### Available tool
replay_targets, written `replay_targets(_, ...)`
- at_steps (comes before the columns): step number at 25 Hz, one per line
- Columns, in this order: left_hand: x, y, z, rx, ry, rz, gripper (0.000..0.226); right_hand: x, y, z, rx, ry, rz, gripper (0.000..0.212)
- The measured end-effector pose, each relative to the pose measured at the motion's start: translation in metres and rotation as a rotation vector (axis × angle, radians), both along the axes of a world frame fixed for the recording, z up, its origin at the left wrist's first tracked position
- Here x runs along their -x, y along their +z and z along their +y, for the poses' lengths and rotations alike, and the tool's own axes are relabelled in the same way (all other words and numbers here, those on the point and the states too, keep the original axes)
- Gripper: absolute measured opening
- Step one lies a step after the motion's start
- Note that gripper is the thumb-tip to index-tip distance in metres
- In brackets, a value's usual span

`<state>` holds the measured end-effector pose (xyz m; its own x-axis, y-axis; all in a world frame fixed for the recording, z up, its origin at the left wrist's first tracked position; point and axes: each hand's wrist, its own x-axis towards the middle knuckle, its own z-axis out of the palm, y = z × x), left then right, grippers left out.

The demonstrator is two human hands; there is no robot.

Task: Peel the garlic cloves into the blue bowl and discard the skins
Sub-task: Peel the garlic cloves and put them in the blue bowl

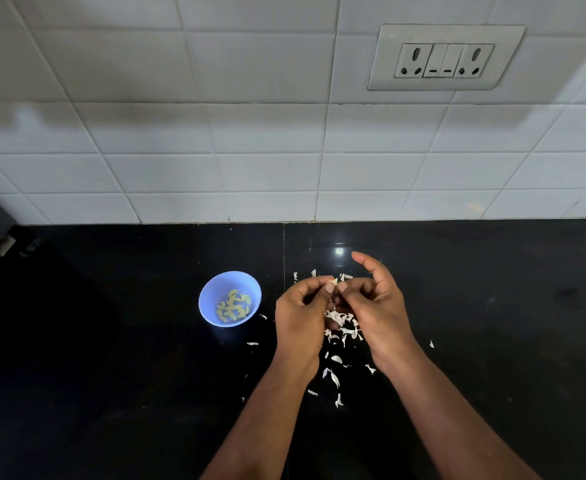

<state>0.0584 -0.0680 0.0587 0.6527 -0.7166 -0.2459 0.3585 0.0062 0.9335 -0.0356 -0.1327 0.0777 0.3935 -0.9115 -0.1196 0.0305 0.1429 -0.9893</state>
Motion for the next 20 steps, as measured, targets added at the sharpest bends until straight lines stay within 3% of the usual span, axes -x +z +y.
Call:
replay_targets(4,0.003,0.004,-0.001,0.024,0.064,0.108,0.011,0.006,0.005,-0.012,-0.021,-0.036,-0.027,0.038)
replay_targets(9,0.007,0.006,-0.004,0.003,0.095,0.194,0.013,0.013,0.001,-0.021,0.067,-0.103,0.107,0.005)
replay_targets(13,0.016,0.007,-0.009,0.010,0.045,0.250,0.013,0.011,-0.001,-0.014,-0.009,0.122,0.053,0.016)
replay_targets(17,0.022,0.002,-0.011,-0.093,0.041,0.032,0.009,0.014,-0.007,-0.015,-0.004,0.078,0.011,0.015)
replay_targets(20,0.022,0.002,-0.012,-0.218,0.055,-0.180,0.011,0.019,-0.011,-0.016,0.086,0.056,0.089,0.013)
